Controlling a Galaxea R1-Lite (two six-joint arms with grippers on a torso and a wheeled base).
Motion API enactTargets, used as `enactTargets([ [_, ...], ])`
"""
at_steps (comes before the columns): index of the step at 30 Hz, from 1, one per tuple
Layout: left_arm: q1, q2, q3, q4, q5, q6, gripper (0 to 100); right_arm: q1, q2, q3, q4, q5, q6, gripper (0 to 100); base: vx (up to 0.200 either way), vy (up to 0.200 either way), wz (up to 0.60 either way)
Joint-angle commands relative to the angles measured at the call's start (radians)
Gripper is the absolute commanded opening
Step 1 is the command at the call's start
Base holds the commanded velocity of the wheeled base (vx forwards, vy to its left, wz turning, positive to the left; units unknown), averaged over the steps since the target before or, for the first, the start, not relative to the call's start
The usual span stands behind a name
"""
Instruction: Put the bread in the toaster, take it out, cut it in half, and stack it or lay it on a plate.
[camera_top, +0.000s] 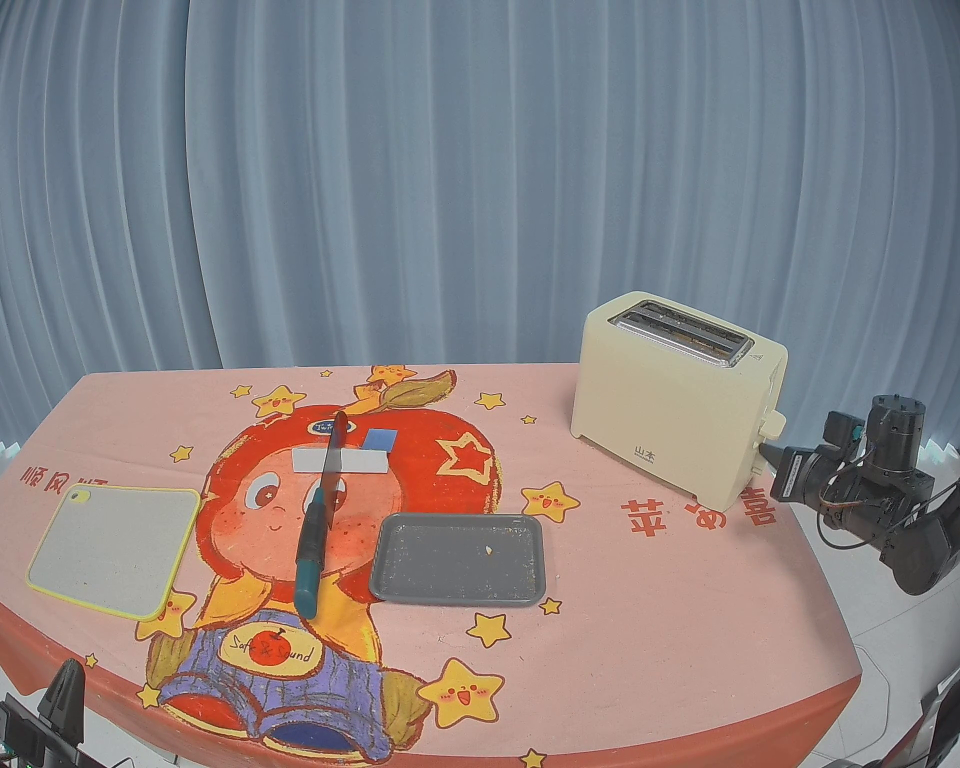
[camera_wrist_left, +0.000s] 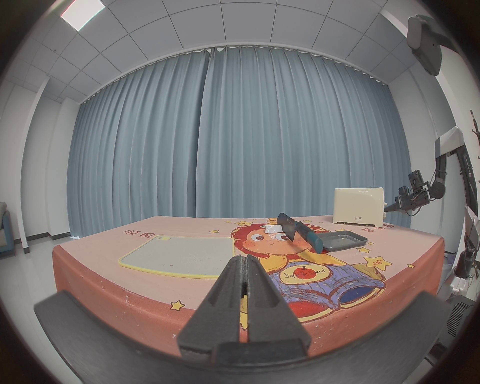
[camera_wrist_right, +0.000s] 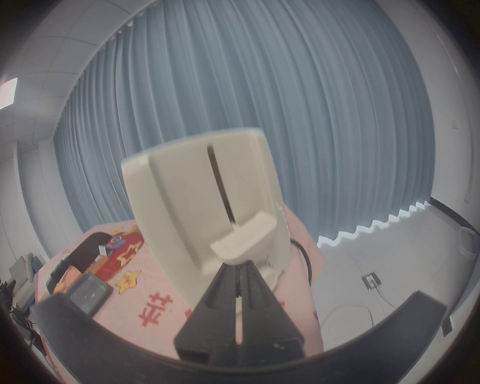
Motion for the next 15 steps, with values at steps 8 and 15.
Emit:
enactTargets([
  [8,0.0,-0.016,0.018,-0.001,0.0,0.0,0,-0.003,0.065,0.021,-0.068,-0.001,0.002,0,0.0,0.0,0.0],
  [15,0.0,-0.016,0.018,-0.001,0.0,0.0,0,0.0,0.065,0.032,-0.066,-0.009,0.002,0,0.0,0.0,0.0],
])
